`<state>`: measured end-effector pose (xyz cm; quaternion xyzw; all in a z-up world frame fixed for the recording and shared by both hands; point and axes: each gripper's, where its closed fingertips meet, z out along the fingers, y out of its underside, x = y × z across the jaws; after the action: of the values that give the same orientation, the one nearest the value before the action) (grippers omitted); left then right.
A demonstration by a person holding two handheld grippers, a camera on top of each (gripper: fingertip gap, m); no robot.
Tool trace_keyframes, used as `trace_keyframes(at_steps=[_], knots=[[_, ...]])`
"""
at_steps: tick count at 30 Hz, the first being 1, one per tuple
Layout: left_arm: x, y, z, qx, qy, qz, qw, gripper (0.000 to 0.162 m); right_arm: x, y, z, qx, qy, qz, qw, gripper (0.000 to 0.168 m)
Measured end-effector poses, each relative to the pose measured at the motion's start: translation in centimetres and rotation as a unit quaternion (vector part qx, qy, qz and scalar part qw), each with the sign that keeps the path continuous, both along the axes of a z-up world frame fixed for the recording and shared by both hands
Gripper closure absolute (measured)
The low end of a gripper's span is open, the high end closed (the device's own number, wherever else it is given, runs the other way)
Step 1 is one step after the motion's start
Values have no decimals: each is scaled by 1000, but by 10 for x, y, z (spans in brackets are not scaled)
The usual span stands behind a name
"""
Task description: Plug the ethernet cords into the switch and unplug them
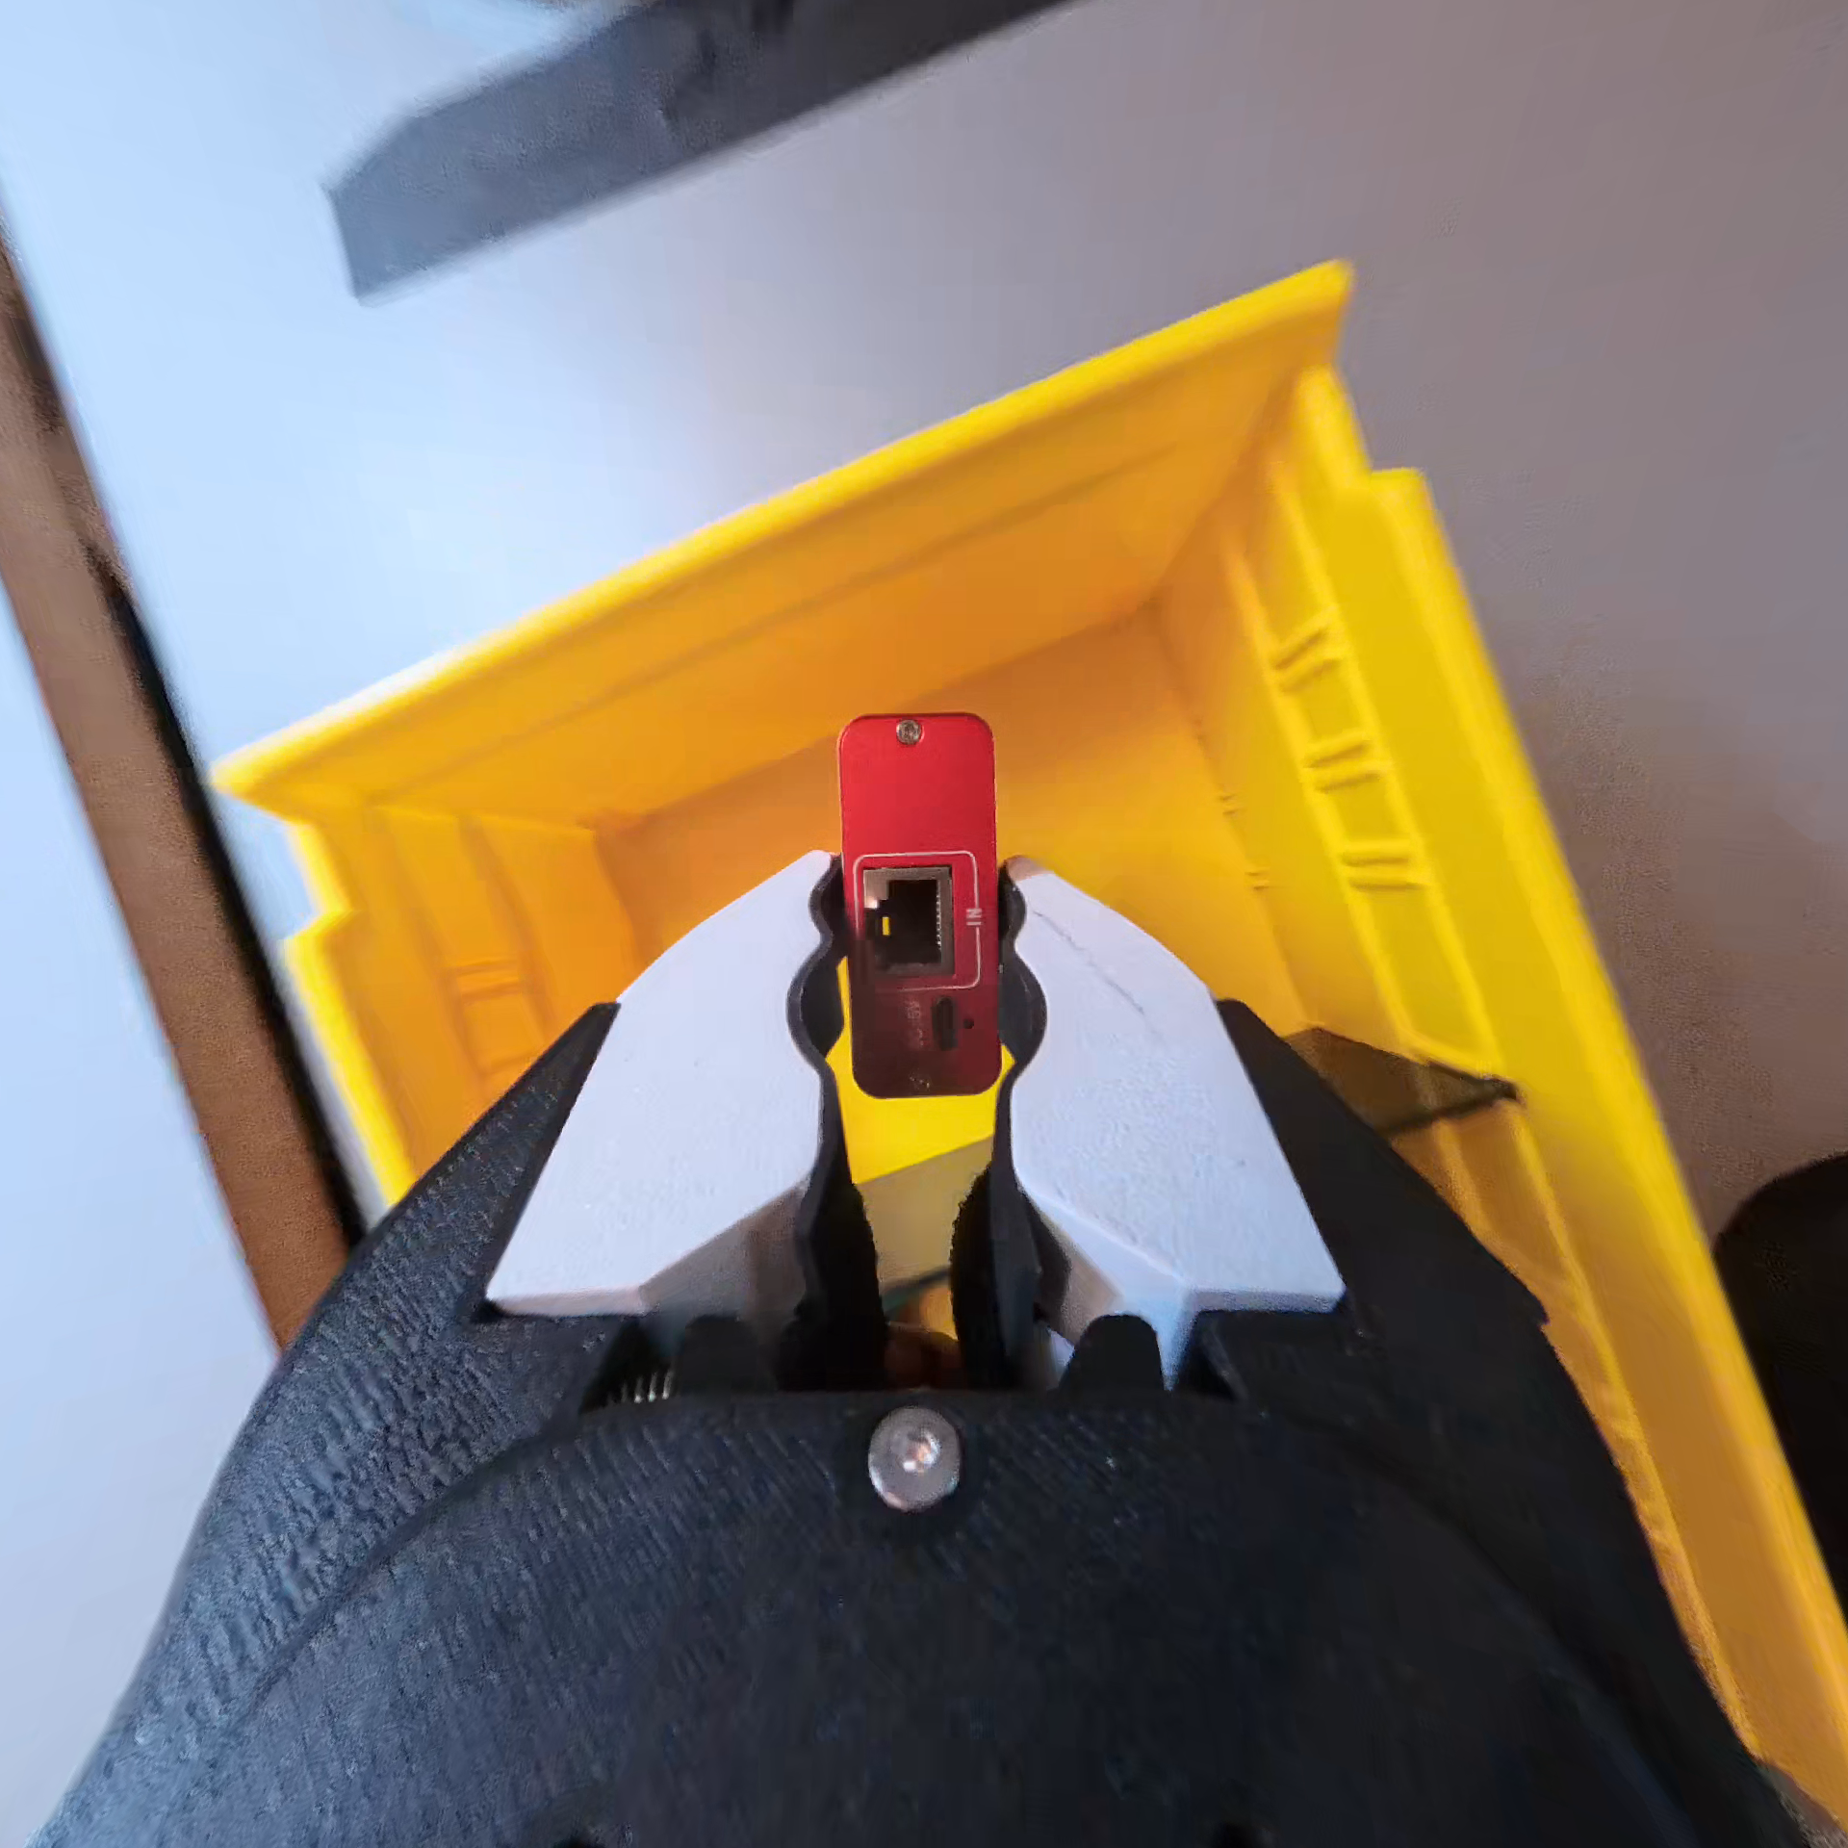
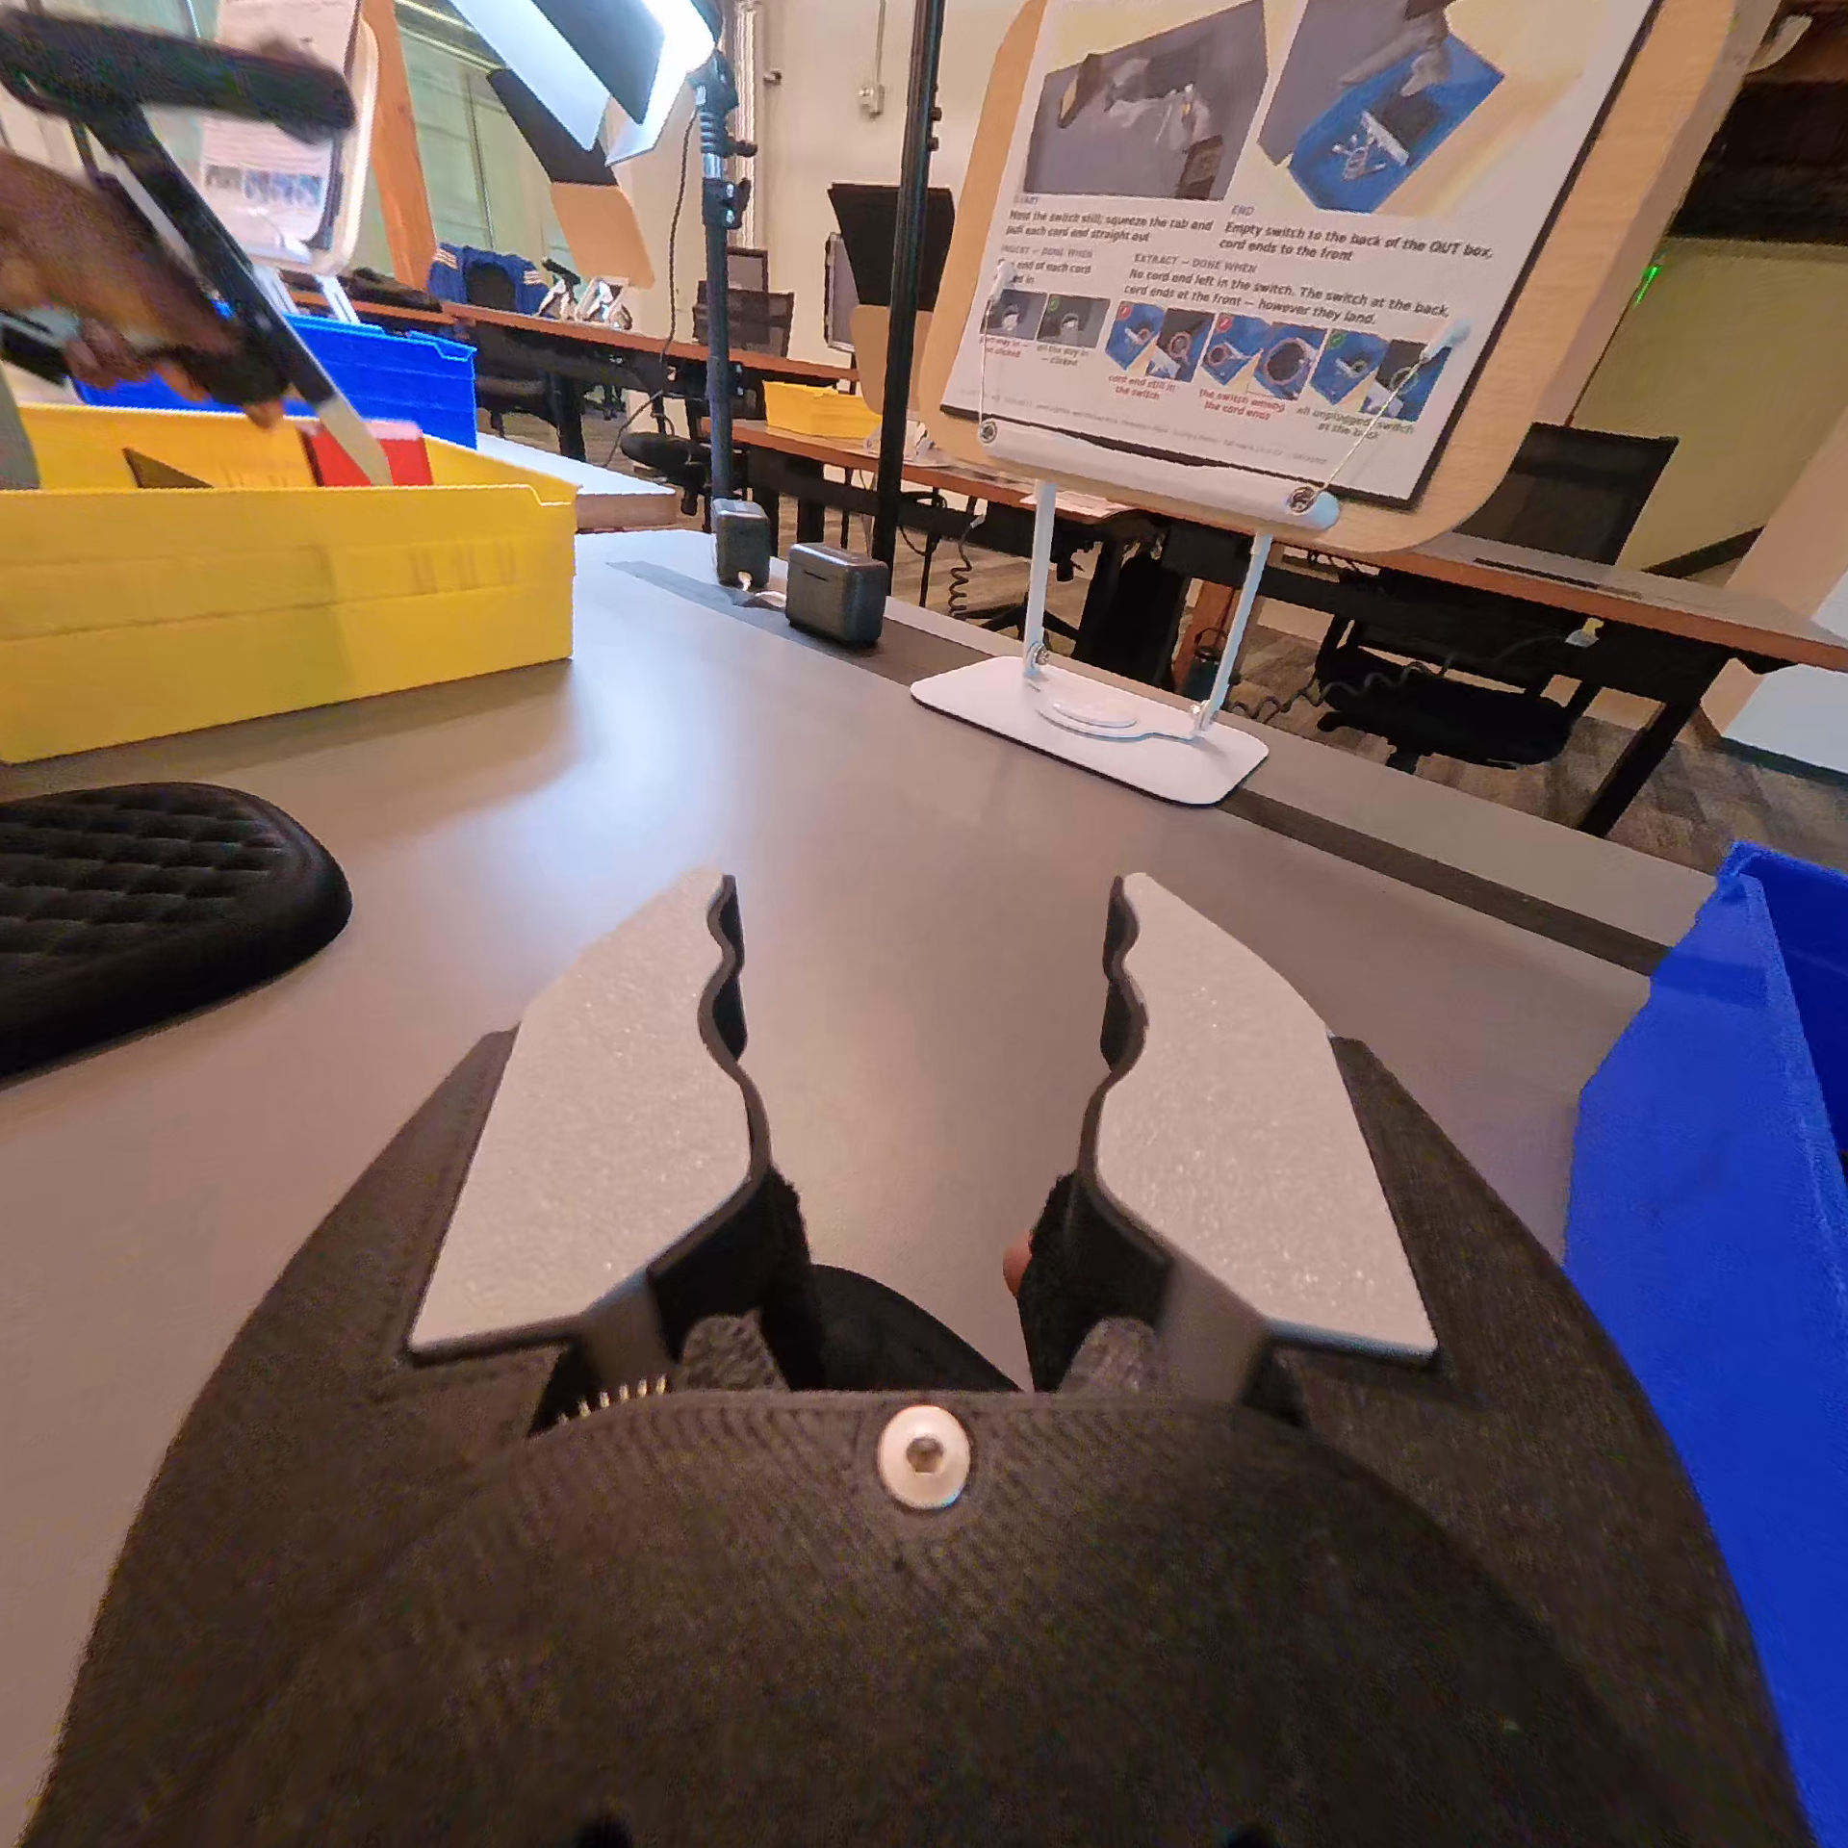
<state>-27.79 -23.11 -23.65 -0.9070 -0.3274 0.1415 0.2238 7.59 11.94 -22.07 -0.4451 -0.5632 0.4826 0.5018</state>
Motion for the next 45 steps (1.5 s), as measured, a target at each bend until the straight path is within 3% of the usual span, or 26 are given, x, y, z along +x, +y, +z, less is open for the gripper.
trace_keyframes(at_steps=[3, 6, 10, 14, 19, 25, 33, 43, 45], knots=[[23, 9, 53, 17, 70, -47, 996, 136, 0, -1, -1, 2, -2, 5, 1000, 100], [71, 45, 99, 57, 103, -143, 983, 136, 0, -2, -1, 4, 0, 7, 1000, 100], [162, 105, 119, 78, 106, -302, 944, 136, 2, -4, 1, 2, 7, 14, 1000, 100], [236, 151, 96, 38, 122, -403, 906, 136, 2, -2, 0, -5, 6, 14, 1000, 100], [324, 190, 39, 8, 57, -521, 852, 135, 2, -5, 0, 2, 6, 21, 1000, 99], [363, 214, -17, -27, -7, -564, 826, 136, 2, -6, -1, 3, 4, 21, 1000, 99], [378, 225, -51, -46, -42, -581, 812, 136, 2, -6, -1, 1, 3, 24, 1000, 99], [374, 225, -64, -32, -66, -560, 825, 136, 1, -6, -3, 4, -1, 24, 1000, 100], [372, 225, -61, -17, -63, -548, 834, 109, 1, -6, -2, 3, -1, 23, 1000, 100]])
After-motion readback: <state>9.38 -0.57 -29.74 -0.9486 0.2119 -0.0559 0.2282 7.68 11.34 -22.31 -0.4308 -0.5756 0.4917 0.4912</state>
